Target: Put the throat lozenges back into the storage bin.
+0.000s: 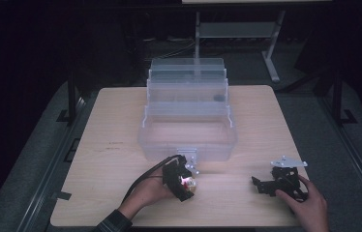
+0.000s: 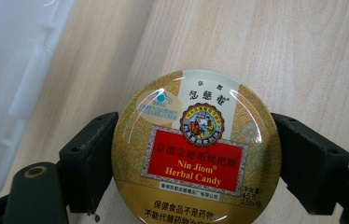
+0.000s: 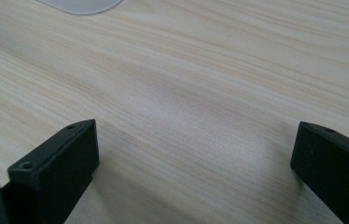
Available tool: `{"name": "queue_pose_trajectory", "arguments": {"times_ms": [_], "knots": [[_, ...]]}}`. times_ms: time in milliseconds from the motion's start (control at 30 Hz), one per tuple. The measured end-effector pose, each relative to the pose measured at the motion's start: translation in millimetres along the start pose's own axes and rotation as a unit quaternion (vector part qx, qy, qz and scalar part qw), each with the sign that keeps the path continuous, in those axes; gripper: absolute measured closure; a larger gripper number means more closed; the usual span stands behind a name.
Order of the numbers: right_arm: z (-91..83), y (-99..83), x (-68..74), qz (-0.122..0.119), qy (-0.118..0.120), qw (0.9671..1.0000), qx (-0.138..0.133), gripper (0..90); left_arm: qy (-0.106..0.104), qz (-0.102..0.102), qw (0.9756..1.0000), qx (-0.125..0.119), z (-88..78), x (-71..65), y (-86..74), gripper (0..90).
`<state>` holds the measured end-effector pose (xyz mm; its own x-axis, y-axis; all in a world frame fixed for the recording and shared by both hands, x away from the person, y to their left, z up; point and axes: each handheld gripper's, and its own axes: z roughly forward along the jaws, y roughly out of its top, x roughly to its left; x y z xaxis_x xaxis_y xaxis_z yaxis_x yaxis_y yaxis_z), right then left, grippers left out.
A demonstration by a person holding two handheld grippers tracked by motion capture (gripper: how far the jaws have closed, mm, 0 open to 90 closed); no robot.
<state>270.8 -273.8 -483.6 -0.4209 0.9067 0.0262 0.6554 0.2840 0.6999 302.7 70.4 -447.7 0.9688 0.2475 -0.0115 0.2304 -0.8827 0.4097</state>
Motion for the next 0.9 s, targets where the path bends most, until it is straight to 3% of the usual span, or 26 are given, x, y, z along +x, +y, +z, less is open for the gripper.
{"name": "queue_pose_trajectory", "arguments": {"times_ms": [900], "knots": [[0.0,0.0,0.0,0.0,0.0,1.0,0.0,0.5,-0.024,-0.014,0.9995,-0.013,-13.7,-2.0,-0.9,19.5]]}}
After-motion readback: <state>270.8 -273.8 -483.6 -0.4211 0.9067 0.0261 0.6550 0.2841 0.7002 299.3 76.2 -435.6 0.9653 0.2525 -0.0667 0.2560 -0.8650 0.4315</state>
